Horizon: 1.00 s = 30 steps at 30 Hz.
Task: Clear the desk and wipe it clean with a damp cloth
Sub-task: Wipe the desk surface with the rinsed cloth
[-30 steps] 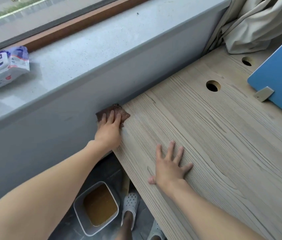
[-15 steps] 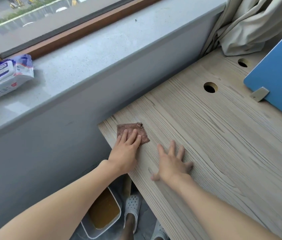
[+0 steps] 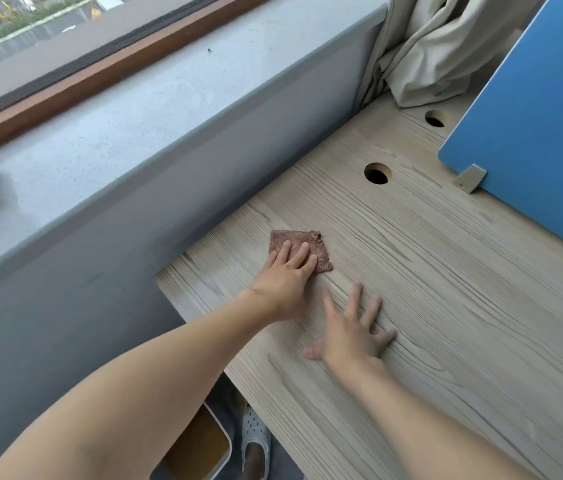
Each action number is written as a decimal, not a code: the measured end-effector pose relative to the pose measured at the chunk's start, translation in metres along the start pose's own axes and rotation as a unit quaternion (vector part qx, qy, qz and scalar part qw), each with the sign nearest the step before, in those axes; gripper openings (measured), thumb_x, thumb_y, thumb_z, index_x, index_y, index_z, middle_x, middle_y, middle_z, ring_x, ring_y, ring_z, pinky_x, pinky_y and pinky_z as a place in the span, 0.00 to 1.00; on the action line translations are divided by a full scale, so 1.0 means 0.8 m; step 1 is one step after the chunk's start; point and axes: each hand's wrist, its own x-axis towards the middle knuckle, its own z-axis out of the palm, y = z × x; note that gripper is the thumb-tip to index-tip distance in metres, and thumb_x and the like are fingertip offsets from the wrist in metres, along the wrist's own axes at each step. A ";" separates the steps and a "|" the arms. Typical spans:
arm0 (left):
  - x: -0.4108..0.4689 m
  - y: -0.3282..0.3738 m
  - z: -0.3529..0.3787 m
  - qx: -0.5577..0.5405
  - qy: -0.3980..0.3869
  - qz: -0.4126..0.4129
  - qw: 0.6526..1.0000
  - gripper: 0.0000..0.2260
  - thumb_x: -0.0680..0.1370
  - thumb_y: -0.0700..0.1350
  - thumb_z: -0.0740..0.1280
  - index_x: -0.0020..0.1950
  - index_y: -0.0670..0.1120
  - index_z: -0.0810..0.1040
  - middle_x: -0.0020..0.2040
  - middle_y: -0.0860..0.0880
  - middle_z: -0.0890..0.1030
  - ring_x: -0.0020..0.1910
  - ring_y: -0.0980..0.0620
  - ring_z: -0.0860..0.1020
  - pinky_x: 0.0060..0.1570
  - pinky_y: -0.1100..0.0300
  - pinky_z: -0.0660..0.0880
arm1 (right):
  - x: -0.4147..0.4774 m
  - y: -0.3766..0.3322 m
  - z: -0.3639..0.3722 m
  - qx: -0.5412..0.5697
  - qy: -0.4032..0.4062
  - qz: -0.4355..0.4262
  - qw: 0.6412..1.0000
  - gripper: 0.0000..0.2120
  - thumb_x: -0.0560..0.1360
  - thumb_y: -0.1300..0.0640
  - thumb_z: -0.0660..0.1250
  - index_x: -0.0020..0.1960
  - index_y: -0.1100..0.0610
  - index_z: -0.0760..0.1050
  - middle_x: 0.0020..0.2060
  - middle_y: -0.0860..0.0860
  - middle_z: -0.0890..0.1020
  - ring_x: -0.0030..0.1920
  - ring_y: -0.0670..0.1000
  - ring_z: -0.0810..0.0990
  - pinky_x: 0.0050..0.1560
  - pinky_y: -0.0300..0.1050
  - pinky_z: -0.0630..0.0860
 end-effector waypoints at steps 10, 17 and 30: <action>0.019 0.012 0.004 0.036 0.030 0.057 0.997 0.31 0.82 0.44 0.57 0.82 0.51 0.46 0.82 0.50 0.43 0.80 0.44 0.41 0.79 0.48 0.46 | 0.009 -0.006 -0.006 0.006 -0.020 0.011 1.000 0.57 0.68 0.40 0.77 0.79 0.37 0.37 0.77 0.56 0.27 0.75 0.70 0.29 0.65 0.84 0.51; -0.036 0.006 0.027 0.030 0.022 0.023 0.999 0.35 0.80 0.42 0.59 0.82 0.52 0.44 0.82 0.50 0.42 0.80 0.45 0.40 0.79 0.48 0.45 | 0.003 0.001 -0.007 0.014 -0.013 -0.012 1.000 0.55 0.69 0.40 0.76 0.80 0.38 0.39 0.77 0.56 0.28 0.76 0.70 0.30 0.66 0.84 0.50; -0.118 0.026 0.093 -0.012 0.051 -0.029 0.998 0.26 0.84 0.51 0.57 0.81 0.51 0.56 0.82 0.48 0.51 0.80 0.43 0.47 0.78 0.48 0.50 | -0.059 0.000 0.036 0.018 0.041 -0.097 0.994 0.23 0.79 0.51 0.62 0.73 0.46 0.63 0.80 0.53 0.49 0.80 0.60 0.42 0.75 0.67 0.49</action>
